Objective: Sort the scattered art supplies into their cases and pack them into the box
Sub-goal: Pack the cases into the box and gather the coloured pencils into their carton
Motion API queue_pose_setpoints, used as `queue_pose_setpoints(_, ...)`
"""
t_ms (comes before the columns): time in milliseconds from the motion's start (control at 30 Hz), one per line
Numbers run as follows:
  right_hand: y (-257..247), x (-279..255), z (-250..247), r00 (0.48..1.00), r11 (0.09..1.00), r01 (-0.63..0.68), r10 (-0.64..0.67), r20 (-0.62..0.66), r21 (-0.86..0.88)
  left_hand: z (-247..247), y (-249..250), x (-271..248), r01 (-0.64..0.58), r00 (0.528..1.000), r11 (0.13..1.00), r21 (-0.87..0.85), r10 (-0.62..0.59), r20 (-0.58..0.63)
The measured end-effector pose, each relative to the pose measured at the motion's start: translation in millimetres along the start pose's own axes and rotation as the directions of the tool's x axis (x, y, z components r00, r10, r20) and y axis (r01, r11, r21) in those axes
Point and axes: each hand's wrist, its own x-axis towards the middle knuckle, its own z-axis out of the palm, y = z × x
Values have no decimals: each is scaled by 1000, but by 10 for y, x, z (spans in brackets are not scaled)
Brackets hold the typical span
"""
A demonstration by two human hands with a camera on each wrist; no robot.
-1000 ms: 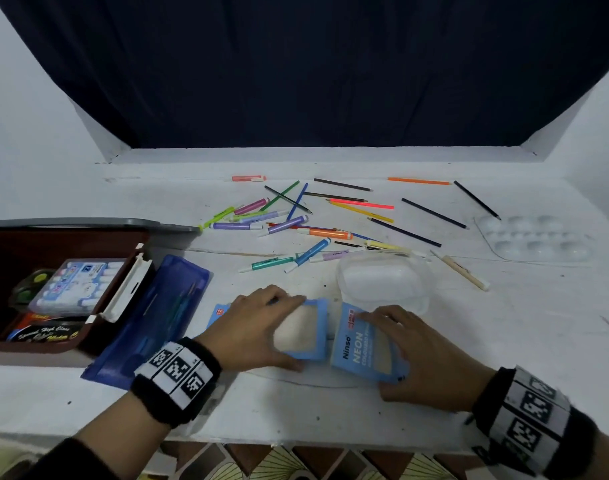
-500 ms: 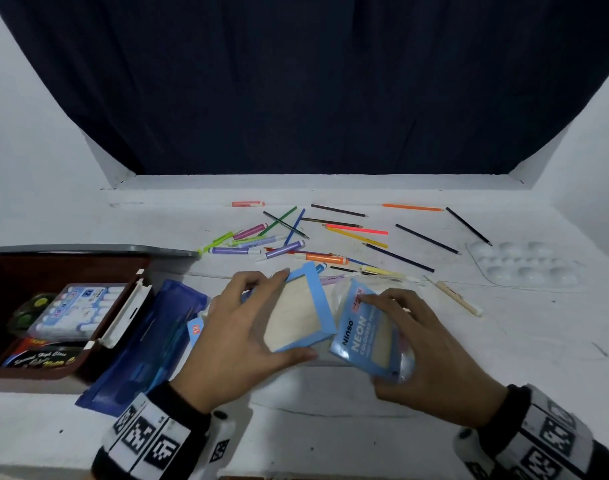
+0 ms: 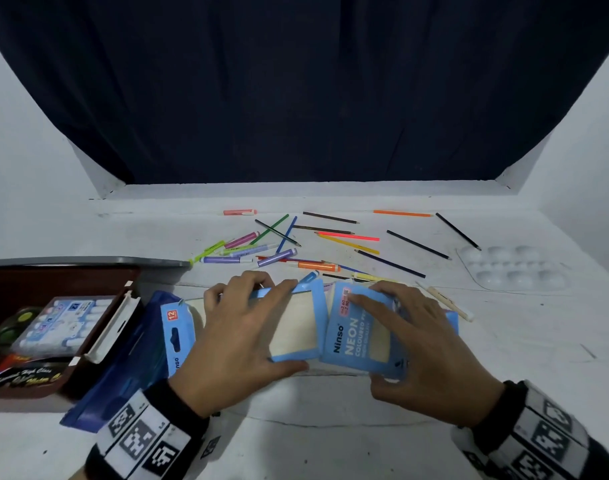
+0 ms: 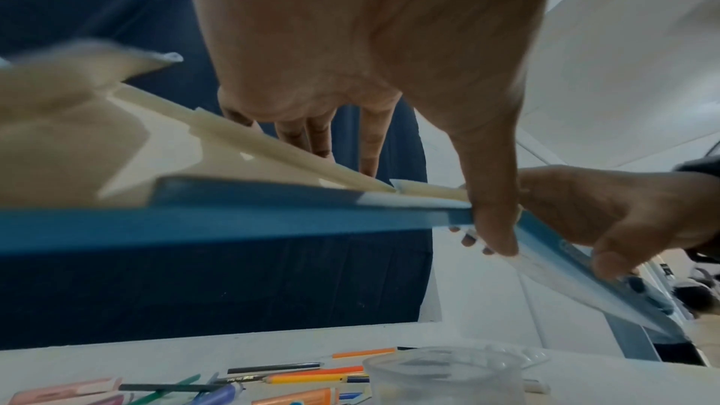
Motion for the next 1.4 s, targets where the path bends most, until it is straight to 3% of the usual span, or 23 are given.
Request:
queue_pose_setpoints(267,40,48,-13,996,989,26,-14,83,-143,96,91,50,-115,993,991,65,113,32)
queue_pose_setpoints(400,96,94,-9,985,989,53,-30,169,-136,178,107,93,-164,981,985,47,158,112)
queue_pose_setpoints(700,156,50,122,964,995,15,11,265,-97,337,122,97,-208,964,978,-23,209,165)
queue_pose_setpoints(833,205,-6,183,959,997,-27,45,281,-67,329,32,71,-229,955,966,119,199,221)
queue_pose_setpoints(933,218,-25,188,970,996,-47,63,236,-72,229,-124,79,-169,975,964,205,133,179)
queue_pose_setpoints(1033,201,-3,192,969,996,-52,69,235,-79,169,-210,79,-164,982,968,188,142,122)
queue_pose_setpoints(1400,-146,178,253,919,994,-64,94,383,-90,285,-230,-18,-214,974,971,111,203,100)
